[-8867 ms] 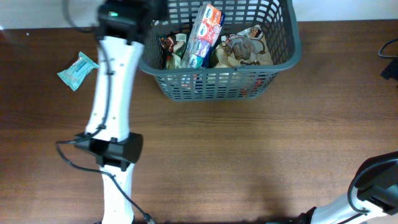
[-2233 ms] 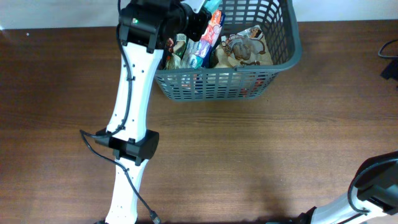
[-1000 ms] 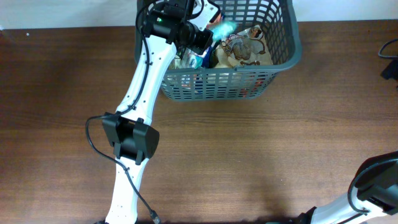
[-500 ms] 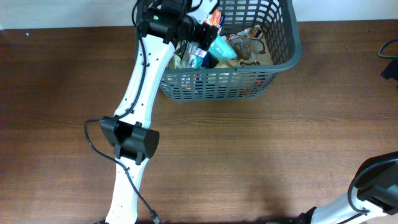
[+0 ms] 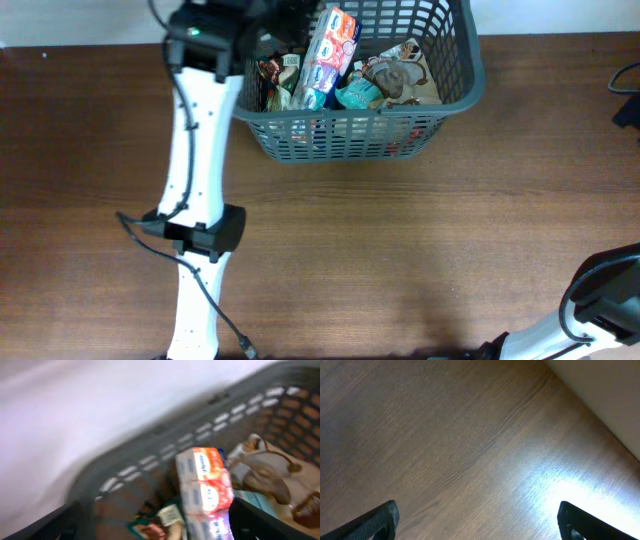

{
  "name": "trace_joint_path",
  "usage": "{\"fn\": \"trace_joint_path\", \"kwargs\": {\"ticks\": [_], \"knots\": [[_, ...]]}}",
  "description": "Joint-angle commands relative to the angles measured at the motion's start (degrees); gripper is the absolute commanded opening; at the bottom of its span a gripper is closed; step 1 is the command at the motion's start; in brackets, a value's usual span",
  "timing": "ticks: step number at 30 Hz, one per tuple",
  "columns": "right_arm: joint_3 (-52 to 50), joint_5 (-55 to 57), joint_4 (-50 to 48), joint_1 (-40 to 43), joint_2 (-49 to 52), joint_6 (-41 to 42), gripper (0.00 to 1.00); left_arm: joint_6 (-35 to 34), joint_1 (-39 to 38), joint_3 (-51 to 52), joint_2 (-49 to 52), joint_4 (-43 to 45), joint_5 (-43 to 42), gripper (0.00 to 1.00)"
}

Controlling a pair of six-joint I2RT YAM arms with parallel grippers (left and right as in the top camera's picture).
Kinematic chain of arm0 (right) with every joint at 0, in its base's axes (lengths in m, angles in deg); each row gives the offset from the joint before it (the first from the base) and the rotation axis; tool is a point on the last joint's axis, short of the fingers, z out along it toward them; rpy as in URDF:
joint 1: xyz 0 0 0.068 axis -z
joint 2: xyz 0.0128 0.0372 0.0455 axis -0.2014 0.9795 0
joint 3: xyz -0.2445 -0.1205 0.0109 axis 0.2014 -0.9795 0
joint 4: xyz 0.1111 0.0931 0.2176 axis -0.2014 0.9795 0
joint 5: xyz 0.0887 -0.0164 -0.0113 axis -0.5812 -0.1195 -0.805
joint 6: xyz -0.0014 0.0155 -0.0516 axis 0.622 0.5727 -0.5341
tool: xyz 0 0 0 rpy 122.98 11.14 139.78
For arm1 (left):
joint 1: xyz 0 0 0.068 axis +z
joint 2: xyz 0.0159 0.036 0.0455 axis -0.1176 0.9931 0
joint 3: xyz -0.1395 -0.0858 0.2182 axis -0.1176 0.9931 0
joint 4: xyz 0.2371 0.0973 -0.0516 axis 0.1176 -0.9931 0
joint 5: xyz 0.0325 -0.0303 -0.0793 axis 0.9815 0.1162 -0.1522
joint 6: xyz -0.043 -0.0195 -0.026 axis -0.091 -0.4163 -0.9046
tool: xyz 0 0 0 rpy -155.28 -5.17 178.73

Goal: Pack container

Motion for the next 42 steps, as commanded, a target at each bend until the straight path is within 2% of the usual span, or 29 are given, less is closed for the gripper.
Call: {"fn": "trace_joint_path", "kwargs": {"ticks": [1,4,10,16,27,38,42], "knots": [[-0.09,-0.09,-0.13,-0.04,-0.7,0.44,0.99,-1.2,2.47,-0.94,-4.11,-0.85,1.38,0.87],[-0.09,-0.09,-0.13,-0.04,-0.7,0.44,0.99,-1.22,4.09,-0.94,-7.32,-1.73,3.13,0.87],[-0.09,-0.09,-0.13,-0.04,-0.7,0.44,0.99,-1.2,6.29,-0.94,-14.51,-6.1,14.1,0.87],[-0.09,-0.09,-0.13,-0.04,-0.7,0.44,0.99,-1.2,8.5,-0.94,-20.15,-12.09,20.57,0.87],[-0.09,-0.09,-0.13,-0.04,-0.7,0.44,0.99,-1.95,15.72,-0.92,-26.97,-21.68,20.76,0.87],[-0.09,-0.09,-0.83,0.0,-0.7,0.44,0.99,-3.65,24.48,-0.87,-29.77,-21.79,20.46,0.87],[-0.09,-0.07,-1.31,0.0,-0.7,0.44,0.99,-3.76,27.78,-0.83,-30.05,-21.79,16.72,0.87]]}}
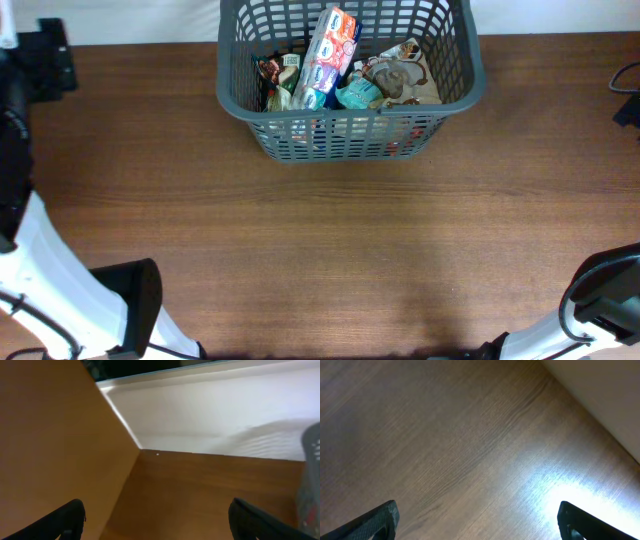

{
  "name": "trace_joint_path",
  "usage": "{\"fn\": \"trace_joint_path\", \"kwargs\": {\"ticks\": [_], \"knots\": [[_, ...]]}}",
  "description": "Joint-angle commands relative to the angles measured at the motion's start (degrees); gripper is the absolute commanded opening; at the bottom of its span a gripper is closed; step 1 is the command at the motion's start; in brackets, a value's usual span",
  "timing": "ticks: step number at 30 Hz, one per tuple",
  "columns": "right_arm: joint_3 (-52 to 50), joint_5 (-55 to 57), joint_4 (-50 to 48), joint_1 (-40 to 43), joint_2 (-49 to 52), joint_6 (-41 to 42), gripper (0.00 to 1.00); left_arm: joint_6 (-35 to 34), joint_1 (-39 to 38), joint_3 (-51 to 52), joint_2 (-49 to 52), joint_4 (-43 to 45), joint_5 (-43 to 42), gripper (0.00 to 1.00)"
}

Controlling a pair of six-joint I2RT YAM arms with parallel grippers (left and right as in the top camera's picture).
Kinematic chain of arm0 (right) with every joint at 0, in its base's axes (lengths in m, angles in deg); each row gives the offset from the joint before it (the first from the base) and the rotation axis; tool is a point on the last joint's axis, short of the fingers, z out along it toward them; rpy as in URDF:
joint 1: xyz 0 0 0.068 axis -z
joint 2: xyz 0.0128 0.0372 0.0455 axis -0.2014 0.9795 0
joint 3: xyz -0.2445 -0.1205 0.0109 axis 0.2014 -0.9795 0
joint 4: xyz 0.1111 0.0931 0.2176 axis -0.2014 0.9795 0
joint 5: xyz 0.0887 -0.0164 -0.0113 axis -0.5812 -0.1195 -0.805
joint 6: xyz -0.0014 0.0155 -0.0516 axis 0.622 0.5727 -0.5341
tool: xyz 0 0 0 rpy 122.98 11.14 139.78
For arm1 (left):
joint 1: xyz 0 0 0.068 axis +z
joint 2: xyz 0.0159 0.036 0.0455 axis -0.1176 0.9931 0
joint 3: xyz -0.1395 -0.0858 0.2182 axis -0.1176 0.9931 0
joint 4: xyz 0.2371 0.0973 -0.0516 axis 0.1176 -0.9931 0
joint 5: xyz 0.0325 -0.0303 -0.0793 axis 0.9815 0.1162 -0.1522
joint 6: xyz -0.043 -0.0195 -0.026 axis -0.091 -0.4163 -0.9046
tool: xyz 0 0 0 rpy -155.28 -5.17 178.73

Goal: Pack container

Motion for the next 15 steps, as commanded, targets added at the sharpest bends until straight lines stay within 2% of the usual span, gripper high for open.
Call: {"fn": "trace_joint_path", "kwargs": {"ticks": [1,5,10,15], "knots": [[-0.09,-0.07,-0.31,0.0,-0.7,0.44,0.99,-1.16,2.51,-0.26,-0.98,0.04,-2.69,0.87],[-0.09,-3.21,0.79,0.0,-0.79,0.15,0.99,-1.14,5.14,0.72,-1.4,0.5,-4.63,0.87],[0.83,-11.82,5.2,-0.17,-0.94,-5.22,0.99,-1.14,7.5,2.64,-1.84,0.68,-6.99,0.87],[1.84,-12.15,11.1,-0.44,-2.47,-6.73,0.99,-1.14,8.41,4.94,-2.25,1.18,-6.99,0.87]]}}
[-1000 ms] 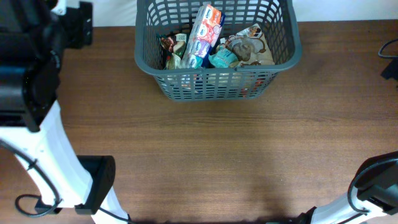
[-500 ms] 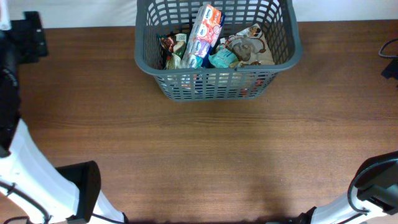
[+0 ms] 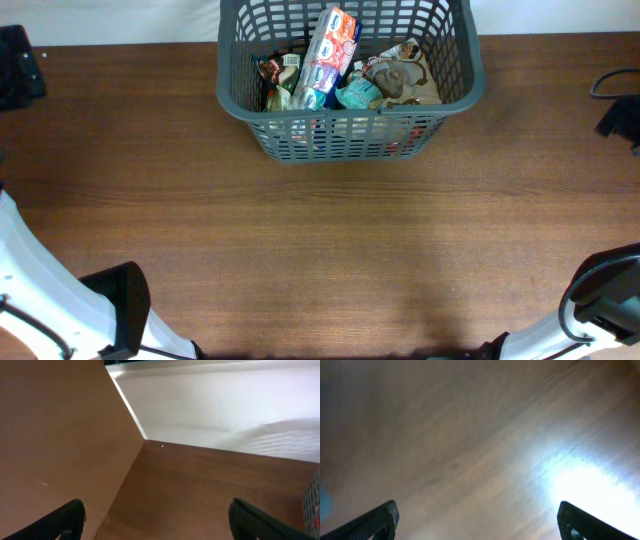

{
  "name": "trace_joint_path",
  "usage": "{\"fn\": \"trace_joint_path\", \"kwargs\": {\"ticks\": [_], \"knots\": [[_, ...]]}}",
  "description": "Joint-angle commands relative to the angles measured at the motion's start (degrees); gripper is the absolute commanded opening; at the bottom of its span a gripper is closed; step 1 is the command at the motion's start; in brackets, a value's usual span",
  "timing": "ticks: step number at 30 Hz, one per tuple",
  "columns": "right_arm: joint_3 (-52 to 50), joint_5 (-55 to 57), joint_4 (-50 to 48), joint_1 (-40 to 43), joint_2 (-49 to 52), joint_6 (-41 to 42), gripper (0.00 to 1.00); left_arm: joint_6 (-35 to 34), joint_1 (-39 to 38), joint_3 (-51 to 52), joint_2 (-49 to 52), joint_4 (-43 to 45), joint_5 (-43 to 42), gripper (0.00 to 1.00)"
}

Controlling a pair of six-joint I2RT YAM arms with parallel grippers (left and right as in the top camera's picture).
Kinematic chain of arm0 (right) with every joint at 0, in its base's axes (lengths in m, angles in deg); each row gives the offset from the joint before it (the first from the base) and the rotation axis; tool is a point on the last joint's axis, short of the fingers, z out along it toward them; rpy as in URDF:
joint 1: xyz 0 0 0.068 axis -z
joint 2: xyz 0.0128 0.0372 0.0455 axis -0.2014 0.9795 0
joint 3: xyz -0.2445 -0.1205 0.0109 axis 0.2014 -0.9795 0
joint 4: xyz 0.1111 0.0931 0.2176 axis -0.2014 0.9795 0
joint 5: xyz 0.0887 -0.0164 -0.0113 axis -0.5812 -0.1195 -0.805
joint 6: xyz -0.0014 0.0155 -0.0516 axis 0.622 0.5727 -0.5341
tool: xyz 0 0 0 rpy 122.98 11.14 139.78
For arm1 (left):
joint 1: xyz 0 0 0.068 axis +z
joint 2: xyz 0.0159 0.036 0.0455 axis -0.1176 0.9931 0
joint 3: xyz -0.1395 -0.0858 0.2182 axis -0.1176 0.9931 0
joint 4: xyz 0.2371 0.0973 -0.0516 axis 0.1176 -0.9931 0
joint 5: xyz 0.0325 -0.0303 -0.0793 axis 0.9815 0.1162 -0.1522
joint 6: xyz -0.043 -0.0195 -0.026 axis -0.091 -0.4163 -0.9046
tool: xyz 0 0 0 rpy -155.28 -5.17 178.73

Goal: Pack container

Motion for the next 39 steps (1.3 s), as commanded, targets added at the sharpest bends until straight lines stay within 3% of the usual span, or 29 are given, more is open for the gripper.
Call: {"fn": "trace_joint_path", "kwargs": {"ticks": [1,8,20,25,30,39], "knots": [[1.62,-2.89,2.1,-0.33,-3.15,-2.56,0.99,-0.72,1.11,1.84,-1.44,0.85,-1.2,0.87],[1.62,-12.81,5.44,-0.44,-12.52,-9.33,0.99,-0.72,1.88,2.56,-2.32,1.05,-1.2,0.87],[1.36,-12.92,11.87,-10.19,-26.73,-12.13,0.99,-0.7,1.99,3.21,-2.34,1.03,-1.88,0.87],[0.42,-12.0,13.97,-15.34,-29.05,-12.13,0.99,0.15,2.97,9.01,-2.38,0.98,-5.31,0.87],[-4.13,-9.79,14.4,-17.62,-33.66,-12.09,0.99,0.17,4.02,15.69,-3.8,0.94,-7.06,0.87],[-19.96,-9.46,9.77,-17.62,-48.81,-12.13,0.99,3.41,6.84,21.84,-8.87,1.44,-19.08,0.87]]}}
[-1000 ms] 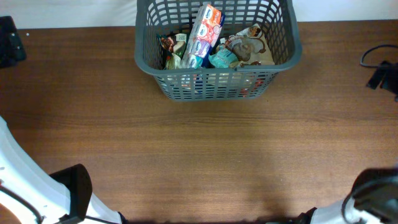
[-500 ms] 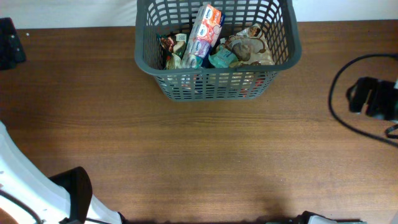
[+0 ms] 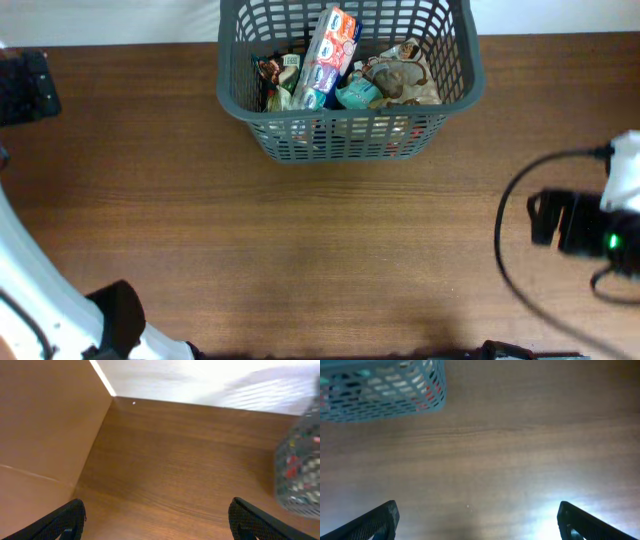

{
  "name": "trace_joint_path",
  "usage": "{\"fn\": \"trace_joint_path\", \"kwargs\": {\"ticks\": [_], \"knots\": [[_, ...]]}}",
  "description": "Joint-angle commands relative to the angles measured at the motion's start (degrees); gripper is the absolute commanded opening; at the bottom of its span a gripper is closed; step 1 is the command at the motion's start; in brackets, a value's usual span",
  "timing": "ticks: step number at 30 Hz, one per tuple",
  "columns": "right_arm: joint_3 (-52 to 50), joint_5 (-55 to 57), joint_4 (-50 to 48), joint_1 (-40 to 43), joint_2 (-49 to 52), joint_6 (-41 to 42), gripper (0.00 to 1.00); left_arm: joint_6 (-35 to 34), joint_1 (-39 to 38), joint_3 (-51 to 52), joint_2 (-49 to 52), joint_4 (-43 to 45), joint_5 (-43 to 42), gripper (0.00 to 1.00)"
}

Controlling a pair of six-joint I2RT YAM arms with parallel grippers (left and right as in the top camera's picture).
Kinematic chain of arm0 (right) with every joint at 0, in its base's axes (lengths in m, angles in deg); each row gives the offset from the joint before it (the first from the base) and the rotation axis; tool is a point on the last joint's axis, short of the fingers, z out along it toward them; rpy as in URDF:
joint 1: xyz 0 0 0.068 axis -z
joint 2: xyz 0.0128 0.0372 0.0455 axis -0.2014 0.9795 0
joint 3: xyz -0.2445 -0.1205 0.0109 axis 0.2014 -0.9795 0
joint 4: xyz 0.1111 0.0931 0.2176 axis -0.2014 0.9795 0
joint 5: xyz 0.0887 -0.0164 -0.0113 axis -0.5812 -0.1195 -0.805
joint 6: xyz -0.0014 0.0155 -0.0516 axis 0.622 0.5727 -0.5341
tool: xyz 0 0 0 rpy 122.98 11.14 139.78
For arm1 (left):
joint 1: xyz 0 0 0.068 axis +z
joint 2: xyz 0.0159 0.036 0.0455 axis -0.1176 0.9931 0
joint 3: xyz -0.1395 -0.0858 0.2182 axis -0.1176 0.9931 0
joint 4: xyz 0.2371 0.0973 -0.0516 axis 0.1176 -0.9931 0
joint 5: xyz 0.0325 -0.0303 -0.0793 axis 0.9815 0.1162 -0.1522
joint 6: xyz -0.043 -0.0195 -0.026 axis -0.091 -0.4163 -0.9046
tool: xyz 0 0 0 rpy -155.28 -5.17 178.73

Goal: Pack container

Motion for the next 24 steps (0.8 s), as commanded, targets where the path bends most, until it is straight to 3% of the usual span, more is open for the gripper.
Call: {"fn": "trace_joint_path", "kwargs": {"ticks": [1,8,13,24], "knots": [[-7.34,0.7,-2.54,-0.63,-5.79,-0.59,0.99,2.51,0.83,1.53,-3.37,0.26,-8.46,0.87],[-16.65,-1.16,-4.98,-0.63,-10.71,-0.52,0.99,2.91,0.85,12.57,-3.72,0.31,-10.01,0.87],[-17.11,-1.46,-5.35,-0.63,-10.8,-0.57,0.99,3.15,0.85,20.31,-6.71,2.1,-9.97,0.87],[-17.11,-1.46,-6.32,-0.63,-10.8,-0.57,0.99,4.46,0.83,46.95,-24.02,10.1,-9.94,0.87]]}}
